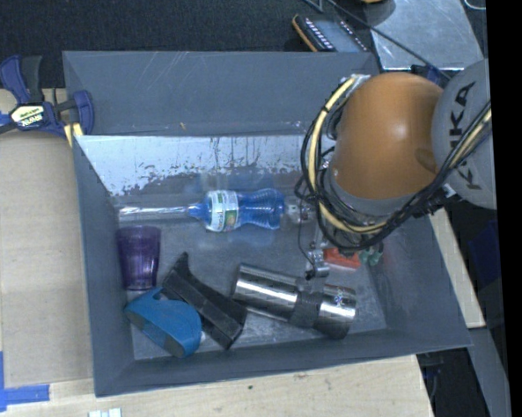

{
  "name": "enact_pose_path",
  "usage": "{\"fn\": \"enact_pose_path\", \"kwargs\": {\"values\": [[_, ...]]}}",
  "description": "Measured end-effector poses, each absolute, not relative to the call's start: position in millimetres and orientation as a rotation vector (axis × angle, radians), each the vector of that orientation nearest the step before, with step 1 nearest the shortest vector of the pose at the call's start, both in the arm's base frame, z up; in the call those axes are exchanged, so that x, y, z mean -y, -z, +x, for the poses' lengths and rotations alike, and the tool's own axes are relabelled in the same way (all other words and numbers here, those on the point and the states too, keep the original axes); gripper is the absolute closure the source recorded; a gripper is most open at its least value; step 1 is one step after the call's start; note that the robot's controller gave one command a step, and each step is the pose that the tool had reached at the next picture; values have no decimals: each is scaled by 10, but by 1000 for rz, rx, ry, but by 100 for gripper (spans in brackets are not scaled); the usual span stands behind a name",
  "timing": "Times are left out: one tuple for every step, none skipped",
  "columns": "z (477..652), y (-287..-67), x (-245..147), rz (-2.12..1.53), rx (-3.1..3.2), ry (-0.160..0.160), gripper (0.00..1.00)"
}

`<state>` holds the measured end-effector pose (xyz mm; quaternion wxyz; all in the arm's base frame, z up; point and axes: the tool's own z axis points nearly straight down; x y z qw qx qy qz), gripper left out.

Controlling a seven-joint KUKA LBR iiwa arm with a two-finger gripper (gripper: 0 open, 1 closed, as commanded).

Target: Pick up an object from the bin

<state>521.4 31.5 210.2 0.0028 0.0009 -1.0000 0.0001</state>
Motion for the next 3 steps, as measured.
{"fn": "enact_pose_path", "kwargs": {"values": [[5213, -2118, -315, 2, 3138, 0, 0], [5329, -2350, -159, 265, 3131, 0, 0], [6104, -1872, -184, 40, 3145, 1, 0]]}}
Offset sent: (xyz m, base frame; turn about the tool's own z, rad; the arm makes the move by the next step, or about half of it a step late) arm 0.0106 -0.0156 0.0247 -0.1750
